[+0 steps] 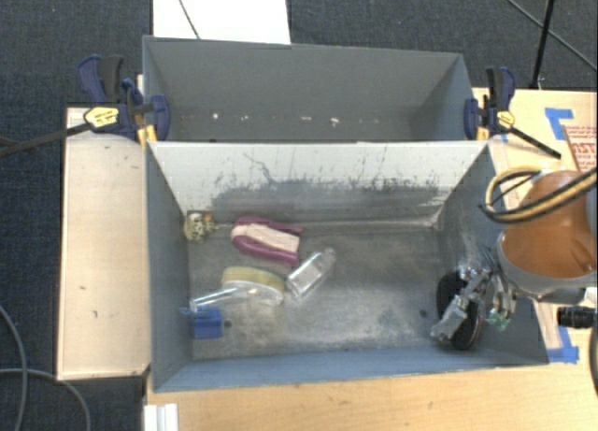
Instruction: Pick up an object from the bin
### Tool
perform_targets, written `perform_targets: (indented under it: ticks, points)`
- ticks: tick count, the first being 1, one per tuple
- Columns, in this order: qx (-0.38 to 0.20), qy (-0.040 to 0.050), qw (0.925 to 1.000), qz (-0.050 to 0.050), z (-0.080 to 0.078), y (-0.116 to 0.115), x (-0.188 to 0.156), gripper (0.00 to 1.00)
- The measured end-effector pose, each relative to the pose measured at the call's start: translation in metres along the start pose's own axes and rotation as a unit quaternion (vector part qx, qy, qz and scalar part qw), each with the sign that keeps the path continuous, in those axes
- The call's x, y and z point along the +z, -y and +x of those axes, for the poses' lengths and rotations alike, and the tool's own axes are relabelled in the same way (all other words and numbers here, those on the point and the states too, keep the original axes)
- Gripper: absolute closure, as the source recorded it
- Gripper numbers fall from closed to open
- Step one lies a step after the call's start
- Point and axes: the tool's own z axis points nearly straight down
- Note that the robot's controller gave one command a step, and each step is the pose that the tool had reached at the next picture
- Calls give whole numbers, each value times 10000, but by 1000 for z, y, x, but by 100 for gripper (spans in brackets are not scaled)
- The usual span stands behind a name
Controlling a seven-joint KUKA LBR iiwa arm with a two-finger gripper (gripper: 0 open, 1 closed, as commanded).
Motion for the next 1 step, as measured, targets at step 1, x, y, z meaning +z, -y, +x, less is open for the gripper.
perform_targets:
  ticks: [1]
  points:
    - [14, 1, 10000, -1, 0, 0, 0, 100]
